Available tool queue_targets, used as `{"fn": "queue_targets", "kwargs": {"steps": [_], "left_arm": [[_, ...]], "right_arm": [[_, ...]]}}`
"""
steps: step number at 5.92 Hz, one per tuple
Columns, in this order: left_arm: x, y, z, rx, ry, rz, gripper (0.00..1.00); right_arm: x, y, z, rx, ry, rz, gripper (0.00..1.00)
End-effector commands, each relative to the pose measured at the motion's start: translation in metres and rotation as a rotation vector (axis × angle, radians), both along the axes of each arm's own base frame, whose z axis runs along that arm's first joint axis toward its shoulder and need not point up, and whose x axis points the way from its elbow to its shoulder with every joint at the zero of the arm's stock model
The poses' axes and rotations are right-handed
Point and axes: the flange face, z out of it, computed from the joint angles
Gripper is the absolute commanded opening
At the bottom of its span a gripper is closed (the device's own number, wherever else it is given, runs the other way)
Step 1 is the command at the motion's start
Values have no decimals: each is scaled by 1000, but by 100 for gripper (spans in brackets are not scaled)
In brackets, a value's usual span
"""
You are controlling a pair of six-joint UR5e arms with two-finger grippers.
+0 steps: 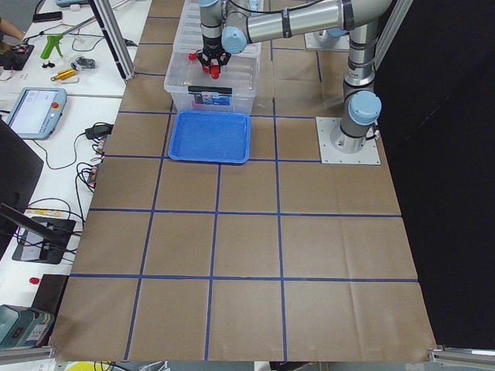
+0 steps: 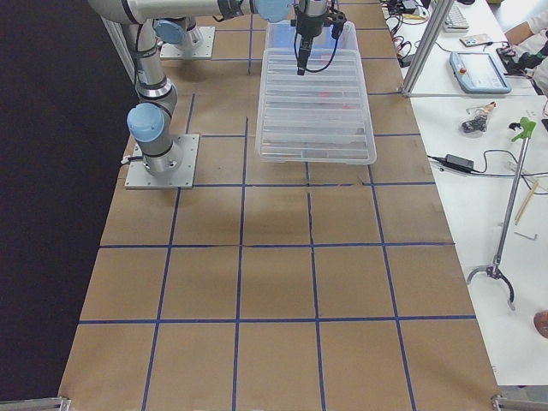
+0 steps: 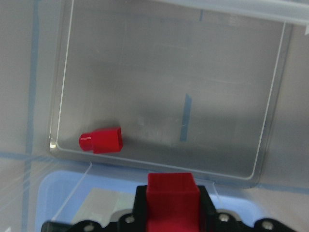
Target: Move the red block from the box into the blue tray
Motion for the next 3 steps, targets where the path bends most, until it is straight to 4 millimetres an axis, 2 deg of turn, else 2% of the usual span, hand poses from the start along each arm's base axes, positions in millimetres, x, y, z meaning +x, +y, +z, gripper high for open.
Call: {"fn": "queue_targets", "kwargs": {"steps": [1, 2, 3], "left_arm": [[64, 3, 19, -11, -3, 22, 12], [83, 2, 11, 0, -12, -48, 12], [120, 7, -17, 43, -1, -72, 12]], "right_arm": [[-81, -11, -3, 5, -9, 98, 100], [-135, -16, -17, 32, -26, 142, 100], [-189, -16, -31, 58, -18, 124, 100]]}}
